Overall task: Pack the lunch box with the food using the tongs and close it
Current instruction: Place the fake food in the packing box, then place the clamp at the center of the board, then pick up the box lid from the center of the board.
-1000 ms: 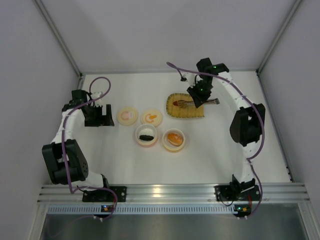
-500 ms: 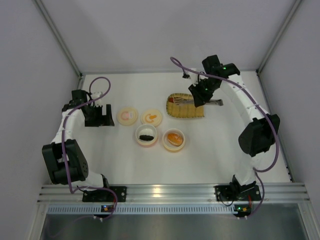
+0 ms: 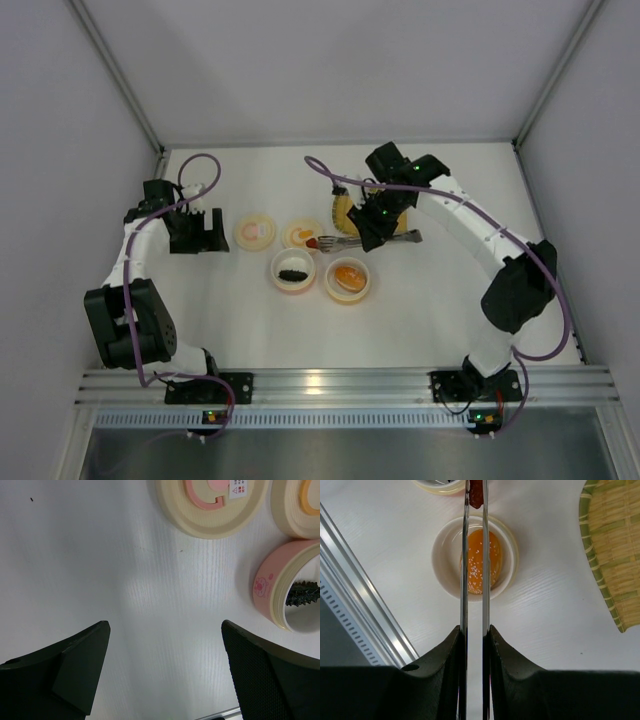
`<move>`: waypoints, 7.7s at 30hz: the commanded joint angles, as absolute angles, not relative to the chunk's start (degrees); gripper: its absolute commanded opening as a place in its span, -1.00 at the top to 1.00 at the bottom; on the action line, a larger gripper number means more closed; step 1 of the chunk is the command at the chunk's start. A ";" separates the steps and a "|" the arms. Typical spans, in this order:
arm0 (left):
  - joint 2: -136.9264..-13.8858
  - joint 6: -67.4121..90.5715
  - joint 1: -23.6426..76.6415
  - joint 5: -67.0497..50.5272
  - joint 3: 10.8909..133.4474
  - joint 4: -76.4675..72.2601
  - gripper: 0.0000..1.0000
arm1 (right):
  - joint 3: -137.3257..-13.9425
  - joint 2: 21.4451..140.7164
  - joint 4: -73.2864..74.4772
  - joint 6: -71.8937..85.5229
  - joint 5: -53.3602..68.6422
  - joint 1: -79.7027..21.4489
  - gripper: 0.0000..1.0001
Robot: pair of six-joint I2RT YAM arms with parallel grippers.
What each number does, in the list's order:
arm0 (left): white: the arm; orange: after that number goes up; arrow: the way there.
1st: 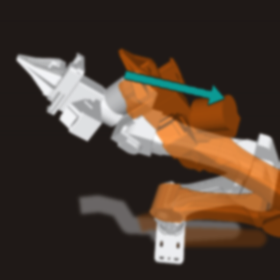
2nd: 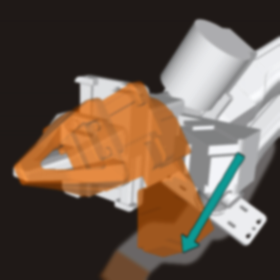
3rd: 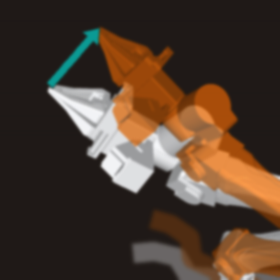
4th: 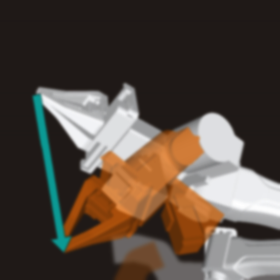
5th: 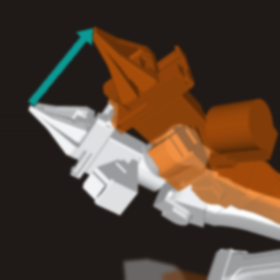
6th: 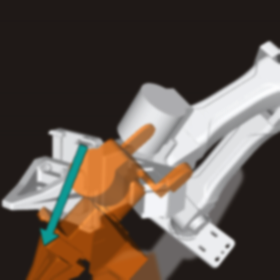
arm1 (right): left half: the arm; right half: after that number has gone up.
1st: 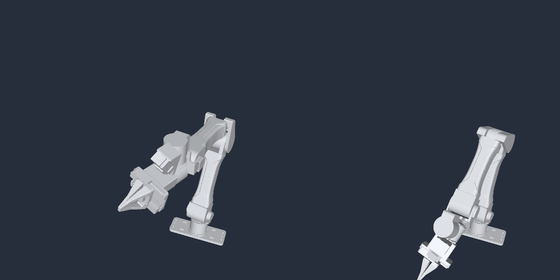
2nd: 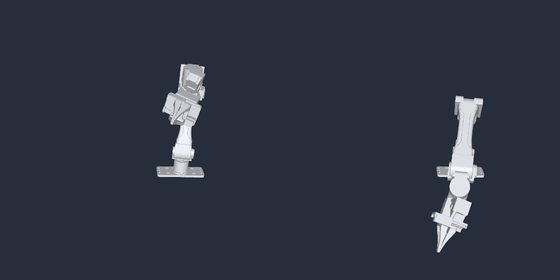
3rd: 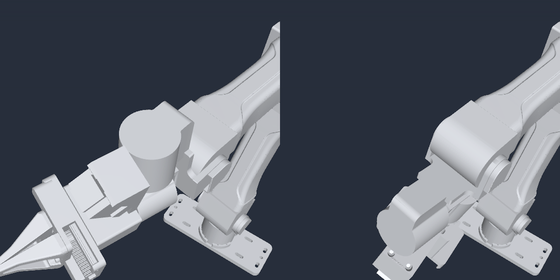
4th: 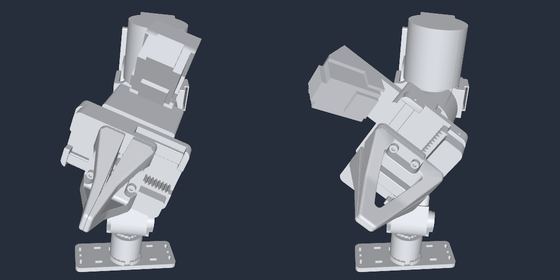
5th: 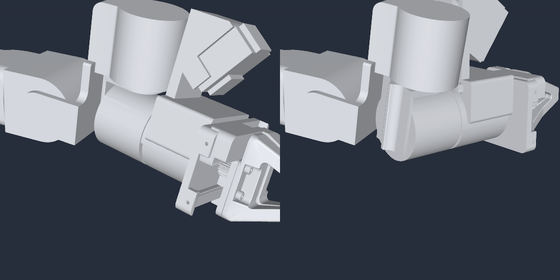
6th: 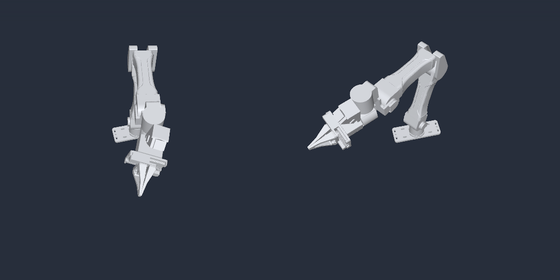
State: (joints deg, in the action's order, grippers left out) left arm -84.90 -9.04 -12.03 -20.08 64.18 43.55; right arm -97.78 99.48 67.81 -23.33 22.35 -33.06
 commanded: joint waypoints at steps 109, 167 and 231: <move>-85.52 -7.91 -12.30 -21.44 65.92 40.17 -0.96 | -76.12 107.40 36.83 -22.50 11.69 17.66 0.21; -105.99 15.20 -5.45 -27.86 84.99 43.77 -0.39 | -87.10 82.79 56.16 -13.10 24.61 7.73 -0.99; -111.09 -7.99 4.48 2.43 93.07 50.18 1.00 | -83.94 85.52 54.05 -12.83 24.87 1.32 -0.99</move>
